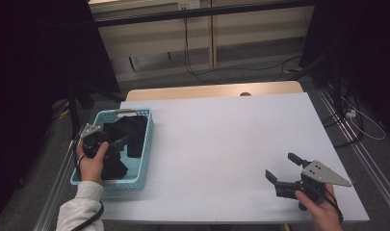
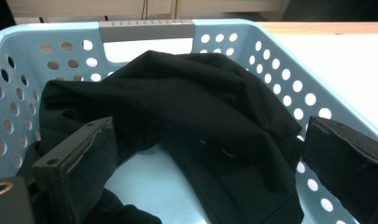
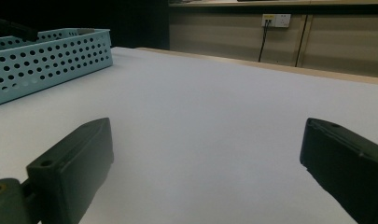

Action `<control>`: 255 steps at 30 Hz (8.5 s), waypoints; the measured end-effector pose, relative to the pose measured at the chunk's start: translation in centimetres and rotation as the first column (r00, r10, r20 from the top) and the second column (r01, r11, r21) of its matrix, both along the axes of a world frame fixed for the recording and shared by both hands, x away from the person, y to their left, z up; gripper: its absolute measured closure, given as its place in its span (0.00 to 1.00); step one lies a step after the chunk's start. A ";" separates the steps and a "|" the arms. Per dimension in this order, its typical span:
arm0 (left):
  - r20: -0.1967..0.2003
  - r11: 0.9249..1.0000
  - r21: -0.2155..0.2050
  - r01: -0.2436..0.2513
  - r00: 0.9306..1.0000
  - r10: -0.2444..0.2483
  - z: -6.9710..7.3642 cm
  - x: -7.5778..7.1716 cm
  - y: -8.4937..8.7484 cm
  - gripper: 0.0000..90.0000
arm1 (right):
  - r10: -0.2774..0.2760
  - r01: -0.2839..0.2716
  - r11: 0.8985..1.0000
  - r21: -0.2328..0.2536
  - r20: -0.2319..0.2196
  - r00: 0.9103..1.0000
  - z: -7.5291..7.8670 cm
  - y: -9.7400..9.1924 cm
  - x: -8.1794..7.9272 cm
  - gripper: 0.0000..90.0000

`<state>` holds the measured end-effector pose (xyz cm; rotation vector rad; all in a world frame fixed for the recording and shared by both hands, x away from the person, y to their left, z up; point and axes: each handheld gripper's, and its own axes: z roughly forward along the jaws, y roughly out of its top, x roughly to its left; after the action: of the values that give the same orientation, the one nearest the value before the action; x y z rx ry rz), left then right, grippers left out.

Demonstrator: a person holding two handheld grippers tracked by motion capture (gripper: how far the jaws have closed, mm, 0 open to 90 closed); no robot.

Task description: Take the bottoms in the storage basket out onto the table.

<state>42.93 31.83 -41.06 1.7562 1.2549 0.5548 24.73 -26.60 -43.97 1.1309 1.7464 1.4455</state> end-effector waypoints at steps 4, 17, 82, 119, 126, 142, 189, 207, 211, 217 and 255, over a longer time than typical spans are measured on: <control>-0.017 1.000 0.007 -0.009 1.000 0.009 -0.1 0.1 0.0 0.04 | 0.001 -0.001 1.000 0.001 0.000 1.000 0.0 0.0 0.0 0.02; -0.052 0.999 0.019 -0.040 0.998 0.041 -0.6 0.4 0.2 0.04 | 0.004 -0.004 1.000 0.001 -0.003 1.000 0.0 0.1 0.0 0.02; -0.287 0.982 0.134 -0.131 0.944 0.165 -2.6 1.7 0.0 0.06 | 0.023 -0.023 1.000 -0.004 0.000 1.000 0.0 0.2 -0.1 0.03; -0.394 0.986 0.111 -0.123 0.906 0.157 -1.9 1.7 -1.0 0.83 | 0.031 -0.031 1.000 -0.006 0.001 1.000 0.0 0.3 -0.1 0.03; -0.429 0.984 0.095 -0.149 0.886 0.176 -1.6 2.0 -1.0 0.90 | 0.033 -0.033 0.999 -0.007 0.003 0.999 0.0 0.4 -0.1 0.03; -0.302 0.982 -0.066 -0.179 0.941 0.152 2.5 3.0 -1.0 0.92 | 0.031 -0.031 1.000 -0.002 -0.001 1.000 -0.1 0.3 -0.1 0.03; -0.244 0.972 0.095 -0.215 0.942 0.232 1.3 2.5 -0.9 0.11 | 0.050 -0.050 0.999 -0.015 -0.008 0.999 -0.1 0.4 -0.1 0.03; -0.386 0.971 0.072 -0.230 0.891 0.240 -2.4 3.1 -1.6 0.06 | 0.089 -0.089 0.995 -0.034 -0.020 0.996 -0.3 0.8 -0.1 0.03; -0.379 0.982 0.080 -0.172 0.906 0.190 -2.2 3.5 -2.5 0.06 | 0.098 -0.099 0.994 -0.035 -0.026 0.995 -0.3 0.9 -0.1 0.03; -0.325 0.977 0.032 -0.210 0.922 0.209 -1.3 4.4 -3.4 0.07 | 0.108 -0.109 0.993 -0.036 -0.026 0.994 -0.3 0.9 -0.1 0.03; -0.334 0.948 0.240 -0.211 0.898 0.285 -2.7 4.5 -4.9 0.59 | 0.140 -0.142 0.989 -0.050 -0.029 0.990 -0.3 1.2 -0.2 0.03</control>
<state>47.41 26.93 -43.73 1.9380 1.7562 0.5265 24.53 -25.42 -44.30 1.0205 1.9035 1.4653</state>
